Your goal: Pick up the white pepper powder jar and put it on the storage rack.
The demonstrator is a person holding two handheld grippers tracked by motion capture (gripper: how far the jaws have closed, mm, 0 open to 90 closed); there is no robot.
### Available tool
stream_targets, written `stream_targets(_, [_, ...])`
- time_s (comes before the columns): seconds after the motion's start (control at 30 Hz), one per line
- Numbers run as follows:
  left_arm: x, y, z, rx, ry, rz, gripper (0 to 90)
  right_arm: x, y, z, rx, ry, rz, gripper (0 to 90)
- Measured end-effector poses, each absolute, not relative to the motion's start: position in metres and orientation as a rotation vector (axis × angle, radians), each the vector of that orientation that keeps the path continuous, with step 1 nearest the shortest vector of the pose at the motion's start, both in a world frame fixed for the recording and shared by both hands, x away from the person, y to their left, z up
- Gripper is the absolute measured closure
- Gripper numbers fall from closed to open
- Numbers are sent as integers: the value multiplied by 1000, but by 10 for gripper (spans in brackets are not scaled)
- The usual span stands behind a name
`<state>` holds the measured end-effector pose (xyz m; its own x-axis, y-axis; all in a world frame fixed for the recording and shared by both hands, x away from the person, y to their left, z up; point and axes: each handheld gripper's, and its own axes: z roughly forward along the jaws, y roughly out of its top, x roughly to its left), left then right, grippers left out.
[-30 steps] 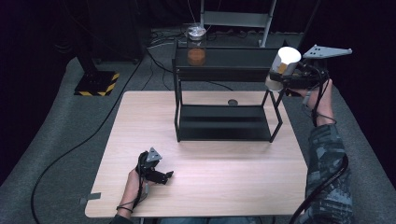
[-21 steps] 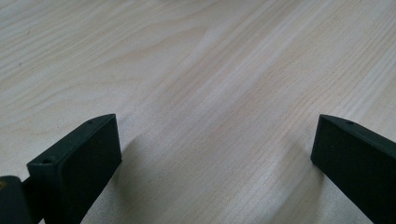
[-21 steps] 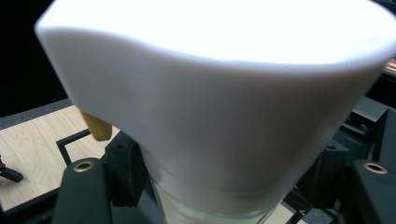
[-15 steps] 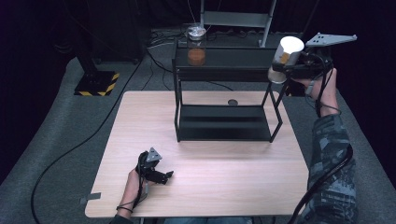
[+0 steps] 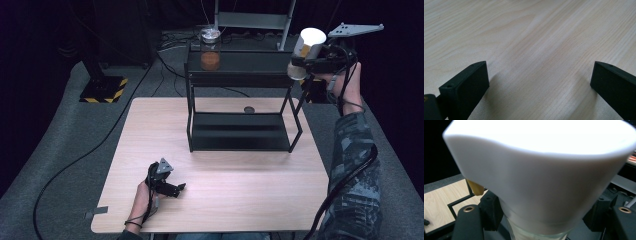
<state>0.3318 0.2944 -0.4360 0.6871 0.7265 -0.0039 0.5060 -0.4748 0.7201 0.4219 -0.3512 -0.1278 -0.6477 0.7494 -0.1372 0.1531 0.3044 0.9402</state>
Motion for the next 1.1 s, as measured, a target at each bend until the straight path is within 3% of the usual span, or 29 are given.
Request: stream_targets(1.1, [332, 295, -436, 2178, 938, 395, 15, 465, -326, -118, 872, 2014, 1294, 300])
